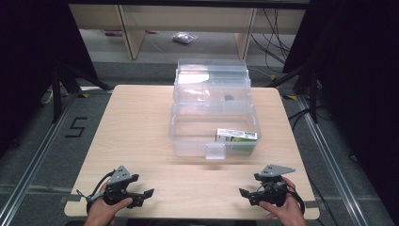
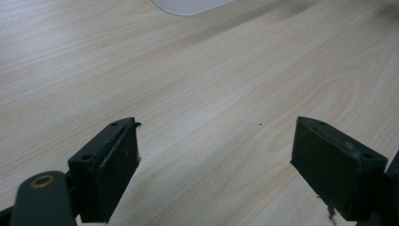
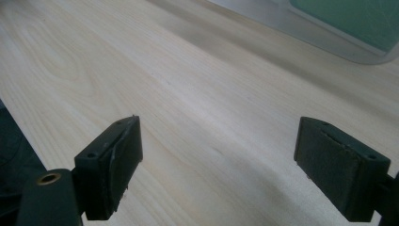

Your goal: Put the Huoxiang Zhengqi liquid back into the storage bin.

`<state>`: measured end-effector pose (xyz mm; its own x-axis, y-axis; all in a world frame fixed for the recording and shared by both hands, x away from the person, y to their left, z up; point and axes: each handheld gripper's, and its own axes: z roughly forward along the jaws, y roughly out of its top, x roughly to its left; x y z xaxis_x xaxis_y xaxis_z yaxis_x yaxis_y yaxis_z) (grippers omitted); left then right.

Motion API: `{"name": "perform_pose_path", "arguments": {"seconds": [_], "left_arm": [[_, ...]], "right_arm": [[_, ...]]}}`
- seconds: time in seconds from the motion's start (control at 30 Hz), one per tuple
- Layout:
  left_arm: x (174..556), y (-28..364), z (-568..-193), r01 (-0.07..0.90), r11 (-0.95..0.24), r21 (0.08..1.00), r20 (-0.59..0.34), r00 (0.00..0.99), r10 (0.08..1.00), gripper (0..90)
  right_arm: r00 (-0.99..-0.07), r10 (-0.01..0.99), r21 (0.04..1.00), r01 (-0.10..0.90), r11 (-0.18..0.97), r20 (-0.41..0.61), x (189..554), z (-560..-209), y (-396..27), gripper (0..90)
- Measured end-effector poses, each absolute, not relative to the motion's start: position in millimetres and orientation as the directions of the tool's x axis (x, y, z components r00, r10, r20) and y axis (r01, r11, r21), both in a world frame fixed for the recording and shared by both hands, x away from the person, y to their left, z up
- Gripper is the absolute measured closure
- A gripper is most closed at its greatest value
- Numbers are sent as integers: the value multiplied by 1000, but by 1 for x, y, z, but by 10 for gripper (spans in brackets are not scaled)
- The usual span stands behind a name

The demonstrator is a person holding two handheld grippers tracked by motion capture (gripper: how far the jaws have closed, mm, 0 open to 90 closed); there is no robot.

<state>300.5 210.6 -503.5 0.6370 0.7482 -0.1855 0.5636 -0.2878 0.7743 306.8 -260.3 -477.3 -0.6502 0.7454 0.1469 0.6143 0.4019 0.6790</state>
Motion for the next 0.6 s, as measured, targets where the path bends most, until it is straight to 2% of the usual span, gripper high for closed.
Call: {"name": "perform_pose_path", "arguments": {"seconds": [0.1,0.17,0.2,0.23,0.33,0.53,0.6], "left_arm": [[300,211,-504,563,-289,774,-185,638,748,149],[300,210,-504,563,-286,776,-186,636,749,149],[300,211,-504,563,-286,775,-185,636,749,149],[300,211,-504,562,-288,775,-184,637,749,149],[300,210,-504,564,-286,775,-186,636,749,149],[300,211,-503,567,-294,769,-181,635,751,149],[300,211,-503,568,-296,768,-179,634,752,149]], "right_arm": [[-655,745,678,606,417,127,306,-479,-261,168],[-645,752,671,619,408,138,304,-480,-260,168],[-614,770,667,648,368,171,301,-481,-257,168],[-618,767,646,658,387,169,301,-479,-258,168],[-654,748,666,611,429,117,303,-482,-260,167],[-629,765,669,629,396,139,301,-484,-258,167],[-640,761,676,609,415,110,304,-485,-260,167]]}}
